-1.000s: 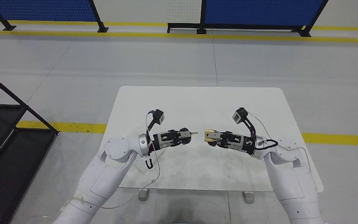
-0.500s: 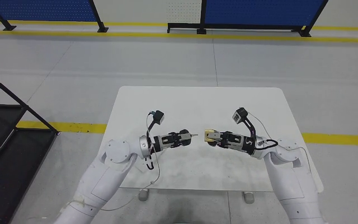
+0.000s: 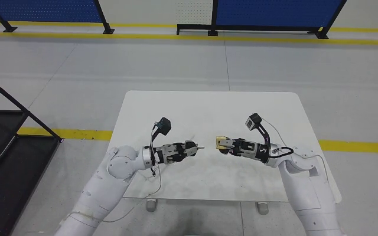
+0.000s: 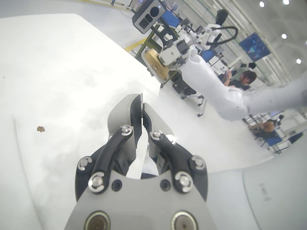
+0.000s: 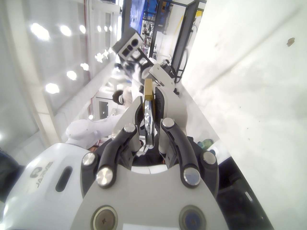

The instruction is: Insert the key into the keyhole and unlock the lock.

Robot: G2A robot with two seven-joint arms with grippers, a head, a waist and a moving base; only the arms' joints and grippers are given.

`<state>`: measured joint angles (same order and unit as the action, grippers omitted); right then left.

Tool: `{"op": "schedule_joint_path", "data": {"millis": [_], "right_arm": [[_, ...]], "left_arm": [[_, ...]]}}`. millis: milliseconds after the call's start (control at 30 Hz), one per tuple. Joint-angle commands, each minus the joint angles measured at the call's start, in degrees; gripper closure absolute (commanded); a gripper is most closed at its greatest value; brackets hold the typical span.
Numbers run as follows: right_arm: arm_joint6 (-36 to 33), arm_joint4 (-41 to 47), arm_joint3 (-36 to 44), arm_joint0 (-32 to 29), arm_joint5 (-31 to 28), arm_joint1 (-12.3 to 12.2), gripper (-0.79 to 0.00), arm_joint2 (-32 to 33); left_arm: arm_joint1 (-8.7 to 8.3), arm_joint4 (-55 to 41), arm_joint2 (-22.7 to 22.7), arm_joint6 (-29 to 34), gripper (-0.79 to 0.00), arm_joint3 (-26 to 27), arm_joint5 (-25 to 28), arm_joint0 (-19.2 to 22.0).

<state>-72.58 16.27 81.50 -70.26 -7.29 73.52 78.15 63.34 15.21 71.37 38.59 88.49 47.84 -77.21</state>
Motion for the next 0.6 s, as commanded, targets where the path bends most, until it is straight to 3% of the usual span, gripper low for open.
{"op": "schedule_joint_path", "data": {"millis": [0, 433, 567], "right_arm": [[0.0, 0.0, 0.0, 0.0, 0.0, 0.0, 0.0, 0.0], [0.0, 0.0, 0.0, 0.0, 0.0, 0.0, 0.0, 0.0], [0.0, 0.0, 0.0, 0.0, 0.0, 0.0, 0.0, 0.0]], "left_arm": [[0.09, 5.5, -0.1, -3.1, 0.0, -0.7, 3.2, 0.2], [0.2, 8.1, -0.5, -5.7, 0.0, -1.5, 3.9, 0.3], [0.08, 17.7, 0.2, -8.4, 0.0, -2.0, 6.6, 2.0]]}}
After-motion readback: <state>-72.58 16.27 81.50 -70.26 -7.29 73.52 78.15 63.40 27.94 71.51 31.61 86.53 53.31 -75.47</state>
